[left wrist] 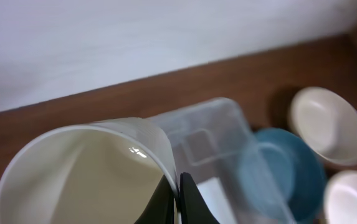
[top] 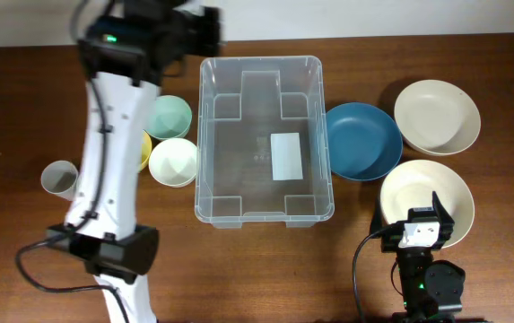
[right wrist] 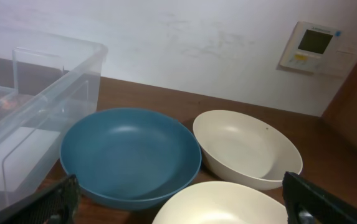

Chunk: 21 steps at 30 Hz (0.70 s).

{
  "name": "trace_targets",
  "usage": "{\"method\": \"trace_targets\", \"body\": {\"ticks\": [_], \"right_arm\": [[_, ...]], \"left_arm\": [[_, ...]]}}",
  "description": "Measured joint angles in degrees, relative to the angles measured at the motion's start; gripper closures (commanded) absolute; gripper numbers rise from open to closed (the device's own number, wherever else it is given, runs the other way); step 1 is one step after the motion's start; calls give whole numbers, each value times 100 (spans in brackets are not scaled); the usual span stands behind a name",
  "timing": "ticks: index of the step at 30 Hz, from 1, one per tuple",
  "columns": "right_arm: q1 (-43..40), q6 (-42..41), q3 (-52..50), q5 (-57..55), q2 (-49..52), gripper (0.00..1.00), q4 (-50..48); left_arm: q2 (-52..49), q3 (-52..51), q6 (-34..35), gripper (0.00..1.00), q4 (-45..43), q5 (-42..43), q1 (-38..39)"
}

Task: Pack container
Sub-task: 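Lift the white cup and carry it over the container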

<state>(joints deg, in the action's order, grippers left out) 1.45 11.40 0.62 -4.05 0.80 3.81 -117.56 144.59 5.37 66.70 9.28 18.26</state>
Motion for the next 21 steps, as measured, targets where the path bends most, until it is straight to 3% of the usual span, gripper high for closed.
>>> {"method": "trace_targets", "body": {"ticks": [9, 21], "right_arm": [[0, 0, 0, 0, 0, 1, 0], [0, 0, 0, 0, 0, 1, 0]], "left_arm": [[-109, -11, -66, 99, -2, -181, 1023], [-1679, -50, -374, 99, -313, -376, 1287]]}}
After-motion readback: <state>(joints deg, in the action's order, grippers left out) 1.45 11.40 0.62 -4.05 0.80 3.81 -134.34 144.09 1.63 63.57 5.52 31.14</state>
